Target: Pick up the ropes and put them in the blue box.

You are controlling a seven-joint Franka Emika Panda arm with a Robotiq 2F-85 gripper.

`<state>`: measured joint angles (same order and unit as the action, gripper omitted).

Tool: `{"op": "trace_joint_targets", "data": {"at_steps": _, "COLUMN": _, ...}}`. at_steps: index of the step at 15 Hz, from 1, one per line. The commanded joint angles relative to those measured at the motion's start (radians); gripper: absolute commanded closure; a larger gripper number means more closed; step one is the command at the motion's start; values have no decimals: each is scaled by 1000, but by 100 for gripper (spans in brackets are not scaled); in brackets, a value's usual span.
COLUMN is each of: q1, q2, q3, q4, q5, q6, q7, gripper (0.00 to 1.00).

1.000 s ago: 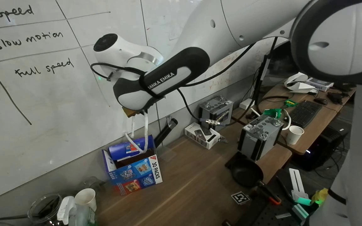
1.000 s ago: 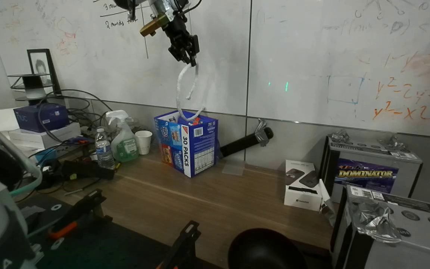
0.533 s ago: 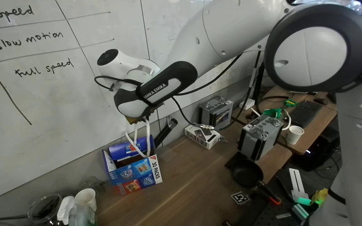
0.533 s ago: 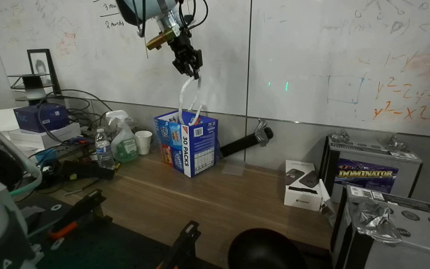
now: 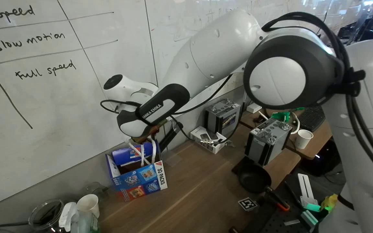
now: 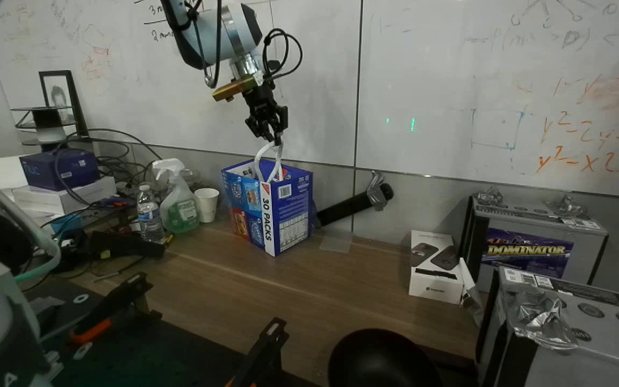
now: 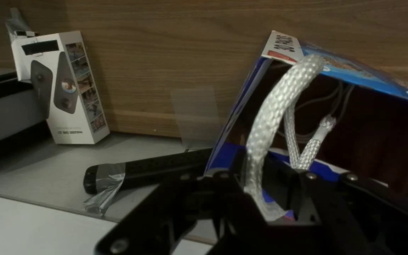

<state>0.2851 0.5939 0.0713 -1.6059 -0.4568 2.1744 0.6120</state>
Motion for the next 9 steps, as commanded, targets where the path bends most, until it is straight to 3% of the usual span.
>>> {"op": "trace_joint_targets", "data": {"at_steps": 1, "q1": 20, "q2": 45, "q3": -21, "q4": 54, "q5": 58, "q6": -23, "q7": -80, "gripper": 95}}
{"op": "trace_joint_targets", "data": {"at_steps": 9, "q1": 31, "q2": 109, "q3": -32, "q4": 117, "q5": 104, "q6": -18, "q7": -160, "gripper": 95}}
